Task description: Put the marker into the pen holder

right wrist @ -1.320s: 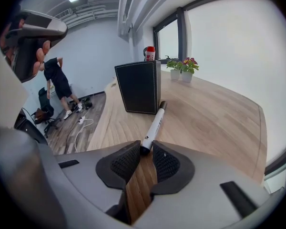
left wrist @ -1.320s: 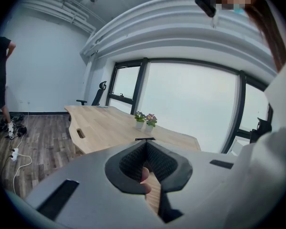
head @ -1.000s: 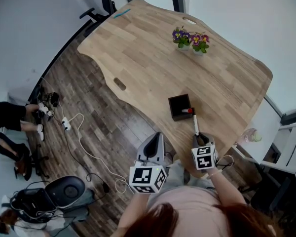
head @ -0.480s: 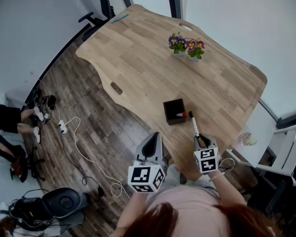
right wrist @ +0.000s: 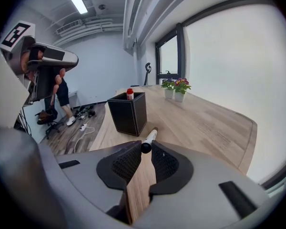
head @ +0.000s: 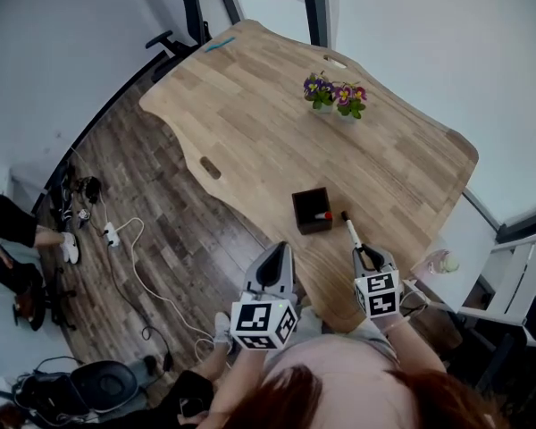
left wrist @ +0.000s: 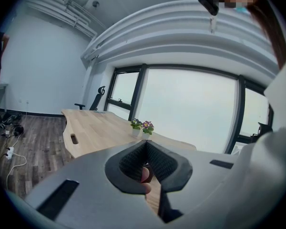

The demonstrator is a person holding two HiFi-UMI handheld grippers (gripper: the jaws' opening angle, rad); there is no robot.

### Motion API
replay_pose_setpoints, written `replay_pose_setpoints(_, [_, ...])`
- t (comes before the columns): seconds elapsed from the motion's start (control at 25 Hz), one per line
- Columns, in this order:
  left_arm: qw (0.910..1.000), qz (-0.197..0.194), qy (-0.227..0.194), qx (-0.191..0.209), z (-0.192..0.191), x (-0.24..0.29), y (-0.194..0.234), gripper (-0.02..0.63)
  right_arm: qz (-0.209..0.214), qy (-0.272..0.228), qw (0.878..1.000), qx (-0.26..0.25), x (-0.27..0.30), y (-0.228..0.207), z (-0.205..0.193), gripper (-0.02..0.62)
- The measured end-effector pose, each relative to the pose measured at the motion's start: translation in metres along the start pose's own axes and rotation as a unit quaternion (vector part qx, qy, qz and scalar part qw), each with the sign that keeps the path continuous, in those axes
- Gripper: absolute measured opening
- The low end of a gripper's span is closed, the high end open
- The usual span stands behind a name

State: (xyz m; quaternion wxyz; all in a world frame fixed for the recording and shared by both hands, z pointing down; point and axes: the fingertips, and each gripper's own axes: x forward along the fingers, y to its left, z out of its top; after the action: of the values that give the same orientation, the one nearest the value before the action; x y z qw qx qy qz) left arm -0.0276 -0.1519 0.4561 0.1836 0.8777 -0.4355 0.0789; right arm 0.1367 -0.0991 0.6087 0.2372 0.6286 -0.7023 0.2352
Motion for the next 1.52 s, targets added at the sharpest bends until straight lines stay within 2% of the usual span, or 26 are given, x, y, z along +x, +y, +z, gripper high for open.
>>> replay_pose_setpoints(0.84, [0.9999, 0.004, -0.009, 0.009, 0.008, 0.000, -0.004, 0.002, 0.025, -0.064, 0.998, 0.011, -0.035, -0.014, 0.055, 0.060])
replay_pose_setpoints(1.52, [0.9997, -0.005, -0.017, 0.016, 0.010, -0.005, -0.004, 0.002, 0.065, -0.111, 0.992, -0.005, -0.063, 0.005, 0.103, 0.060])
